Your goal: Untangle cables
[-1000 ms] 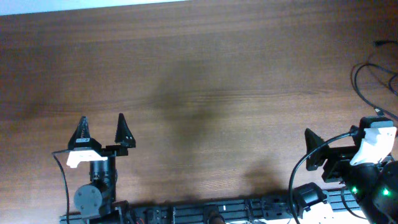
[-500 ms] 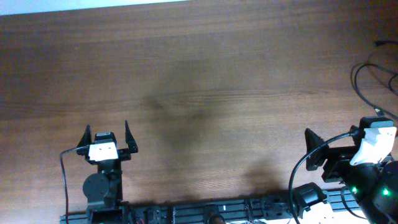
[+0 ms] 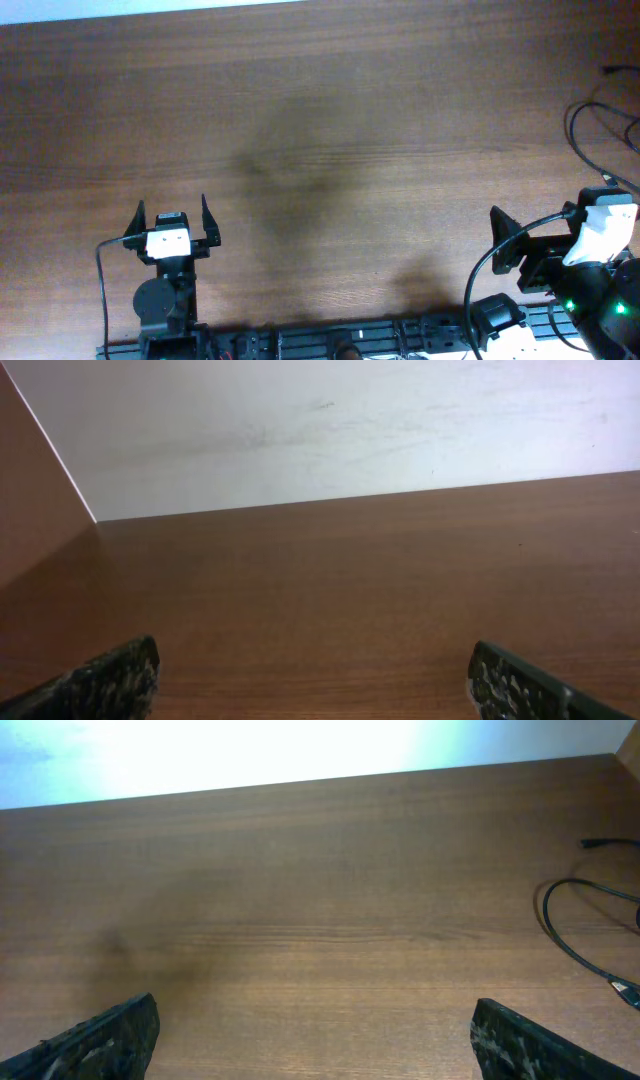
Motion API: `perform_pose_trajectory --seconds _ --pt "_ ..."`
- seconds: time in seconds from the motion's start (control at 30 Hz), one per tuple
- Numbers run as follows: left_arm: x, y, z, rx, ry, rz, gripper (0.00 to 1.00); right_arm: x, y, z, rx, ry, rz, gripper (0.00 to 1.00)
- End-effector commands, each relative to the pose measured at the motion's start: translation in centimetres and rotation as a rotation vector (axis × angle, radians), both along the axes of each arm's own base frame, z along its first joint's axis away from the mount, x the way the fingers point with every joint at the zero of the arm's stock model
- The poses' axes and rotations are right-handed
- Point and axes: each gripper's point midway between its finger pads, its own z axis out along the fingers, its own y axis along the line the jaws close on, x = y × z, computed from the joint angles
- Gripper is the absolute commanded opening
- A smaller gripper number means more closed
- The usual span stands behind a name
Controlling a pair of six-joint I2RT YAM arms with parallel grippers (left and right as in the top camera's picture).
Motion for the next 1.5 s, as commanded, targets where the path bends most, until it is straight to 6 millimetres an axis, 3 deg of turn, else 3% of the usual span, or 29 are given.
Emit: perform_pose_trajectory --seconds 0.0,0.33,0.57,0.77,0.9,1.13,1.23,1.47 --pt "0.0 -0.1 -0.1 0.019 0.005 -0.008 0.99 0.1 -0.2 0.0 0.003 -0.002 -0.014 0.99" --pt "0.0 -0.2 -0.1 0.02 0.006 -0.009 0.99 0.1 -0.2 0.0 0.003 -0.002 -0.014 0.99" --pt "0.0 -0.2 -0.1 0.02 0.006 -0.009 0.99 -0.1 -3.4 -0.4 -0.136 -0.03 -0.149 0.99" --pt "0.0 -0.2 -0.1 0.02 0.006 -0.009 0.99 1.2 -3.9 -4.1 -0.214 -0.113 -0.161 0.99" --pt "0.0 -0.1 -0.1 0.02 0.006 -0.008 0.99 3.9 -3.7 -6.2 -0.144 -0.261 -0.208 0.99" --pt "0.0 -0.1 -0.1 0.019 0.006 -0.008 0.99 7.7 -0.1 -10.0 -0.024 -0.467 0.001 0.99" --pt "0.0 -0.1 -0.1 0.019 0.006 -0.008 0.99 8.6 0.3 -11.3 -0.018 -0.506 0.034 0.99" --pt "0.0 -0.1 -0.1 0.02 0.006 -0.008 0.99 9.7 0.3 -13.2 -0.208 -0.549 0.075 0.99"
